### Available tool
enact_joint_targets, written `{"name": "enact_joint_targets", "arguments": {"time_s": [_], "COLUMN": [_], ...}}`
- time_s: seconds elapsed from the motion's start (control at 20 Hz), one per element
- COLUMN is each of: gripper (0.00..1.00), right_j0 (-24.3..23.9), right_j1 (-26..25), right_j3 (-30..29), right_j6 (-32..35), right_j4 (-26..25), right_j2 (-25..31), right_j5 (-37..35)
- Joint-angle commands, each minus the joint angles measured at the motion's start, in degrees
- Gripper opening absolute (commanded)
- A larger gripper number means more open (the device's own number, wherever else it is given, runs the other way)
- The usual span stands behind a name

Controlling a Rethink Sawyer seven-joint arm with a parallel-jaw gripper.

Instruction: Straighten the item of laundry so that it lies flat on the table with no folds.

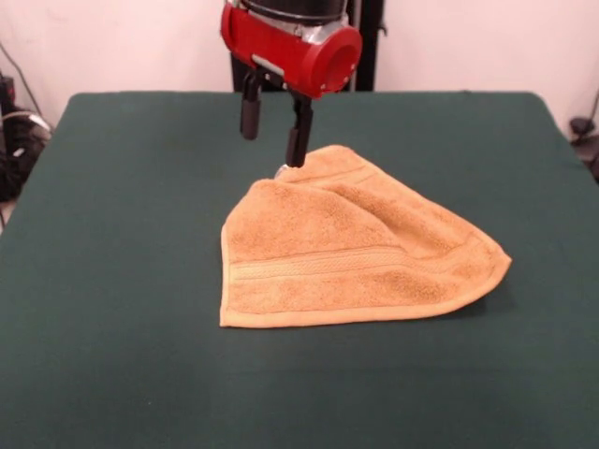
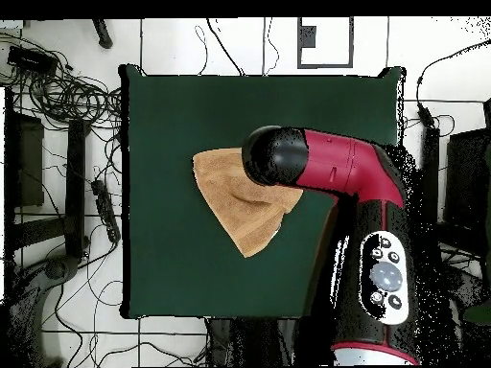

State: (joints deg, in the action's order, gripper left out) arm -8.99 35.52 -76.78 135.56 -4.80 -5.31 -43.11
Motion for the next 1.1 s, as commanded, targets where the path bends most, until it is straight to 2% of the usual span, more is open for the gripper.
{"name": "enact_joint_targets", "arguments": {"time_s": [0.05,0.3,0.55,1.1], "gripper": [1.00,1.00,1.00,1.00], "right_j0": [-0.2,-0.7,-0.9,-0.9], "right_j1": [-0.8,-3.6,-8.6,-10.0], "right_j3": [-11.5,-9.8,-5.4,-1.8], "right_j6": [-5.1,-4.7,-2.8,-3.4], "right_j4": [-0.4,-2.2,-3.5,-5.1], "right_j2": [8.4,8.7,8.3,7.7], "right_j5": [1.3,5.1,8.2,7.5]}}
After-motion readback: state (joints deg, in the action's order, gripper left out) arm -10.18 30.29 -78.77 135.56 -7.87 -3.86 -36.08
